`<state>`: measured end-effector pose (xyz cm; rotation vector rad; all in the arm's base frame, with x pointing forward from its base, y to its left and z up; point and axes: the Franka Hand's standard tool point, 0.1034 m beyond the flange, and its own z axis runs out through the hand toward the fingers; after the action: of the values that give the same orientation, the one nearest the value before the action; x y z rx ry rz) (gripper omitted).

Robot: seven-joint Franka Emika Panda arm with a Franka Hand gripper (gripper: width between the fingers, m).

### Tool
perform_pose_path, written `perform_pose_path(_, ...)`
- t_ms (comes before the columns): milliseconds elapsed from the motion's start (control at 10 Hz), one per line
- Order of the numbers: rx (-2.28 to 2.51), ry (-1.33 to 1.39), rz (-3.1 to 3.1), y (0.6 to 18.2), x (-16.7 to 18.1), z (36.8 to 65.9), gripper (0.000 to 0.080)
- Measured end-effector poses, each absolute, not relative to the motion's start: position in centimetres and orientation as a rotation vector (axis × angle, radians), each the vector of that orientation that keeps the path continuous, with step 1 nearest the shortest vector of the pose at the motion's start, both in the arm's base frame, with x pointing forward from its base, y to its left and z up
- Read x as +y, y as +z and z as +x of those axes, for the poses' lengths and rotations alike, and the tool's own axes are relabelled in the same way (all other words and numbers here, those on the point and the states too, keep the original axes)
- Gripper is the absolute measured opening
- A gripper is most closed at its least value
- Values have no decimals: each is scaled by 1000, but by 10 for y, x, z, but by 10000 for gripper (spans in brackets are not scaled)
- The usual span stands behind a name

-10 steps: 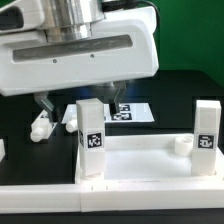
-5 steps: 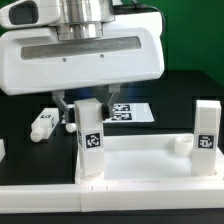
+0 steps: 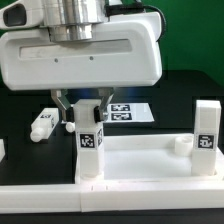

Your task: Assemble desk

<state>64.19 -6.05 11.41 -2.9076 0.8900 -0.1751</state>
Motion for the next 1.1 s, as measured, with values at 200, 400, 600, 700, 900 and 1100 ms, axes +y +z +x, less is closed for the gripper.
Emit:
perform_pose_path(200, 1141, -181, -2790, 114, -65, 638, 284)
perform_pose_path(400, 1298, -165, -2716, 114, -66, 637, 285)
perform_pose_path(600, 1686, -106, -2459, 113, -68, 634, 285)
perform_pose_path(700, 1903, -72, -2271, 112, -67, 630, 286)
perform_pose_path(900, 2059, -37, -2112, 111, -65, 629, 286)
perform_pose_path(1100, 2007, -40, -2162, 110, -64, 628, 287)
